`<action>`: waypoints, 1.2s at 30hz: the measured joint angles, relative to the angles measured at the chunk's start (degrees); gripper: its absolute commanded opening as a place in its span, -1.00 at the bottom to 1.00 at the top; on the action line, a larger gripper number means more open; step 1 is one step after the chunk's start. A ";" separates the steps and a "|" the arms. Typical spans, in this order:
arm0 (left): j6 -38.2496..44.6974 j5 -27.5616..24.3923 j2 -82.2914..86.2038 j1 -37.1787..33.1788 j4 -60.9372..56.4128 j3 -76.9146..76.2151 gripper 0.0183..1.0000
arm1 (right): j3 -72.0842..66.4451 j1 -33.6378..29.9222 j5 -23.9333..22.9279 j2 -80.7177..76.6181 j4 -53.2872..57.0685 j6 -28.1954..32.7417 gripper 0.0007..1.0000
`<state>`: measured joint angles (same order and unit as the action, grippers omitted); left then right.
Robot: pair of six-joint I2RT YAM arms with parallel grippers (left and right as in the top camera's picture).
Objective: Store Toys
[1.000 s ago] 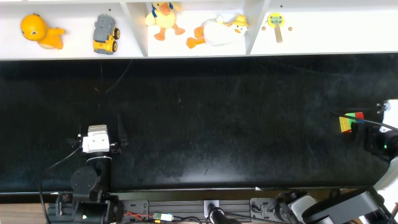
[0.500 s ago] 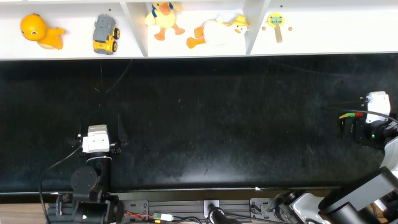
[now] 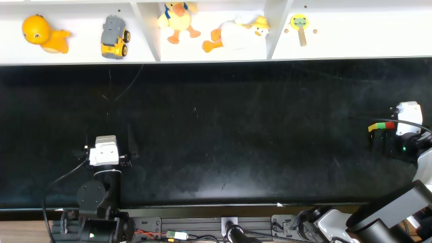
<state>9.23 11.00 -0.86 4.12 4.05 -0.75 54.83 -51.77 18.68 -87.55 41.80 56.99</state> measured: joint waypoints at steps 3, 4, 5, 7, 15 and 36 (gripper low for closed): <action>0.00 0.00 0.00 0.00 0.00 -0.02 1.00 | 0.00 0.00 -0.74 -0.07 -0.02 -0.02 0.93; 0.00 0.00 0.00 0.00 0.00 0.00 1.00 | 0.00 0.00 -1.03 -0.15 -0.04 -0.02 0.92; 0.00 0.00 0.00 0.00 0.00 0.00 1.00 | 0.00 0.02 -1.25 -0.31 -0.02 0.02 0.92; 0.00 0.00 0.00 0.00 0.00 0.00 1.00 | 0.00 0.00 -1.64 -0.90 -0.09 -0.02 0.92; 0.00 0.00 0.00 0.00 0.00 0.00 1.00 | 0.00 0.00 -3.04 -3.32 -1.49 -0.52 0.89; 0.00 0.00 0.00 0.00 0.00 0.00 1.00 | 0.00 0.02 -4.04 -3.87 -2.73 -1.42 0.21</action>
<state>9.23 11.00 -0.86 4.12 4.05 -0.75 54.83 -51.75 14.63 -91.42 39.07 55.57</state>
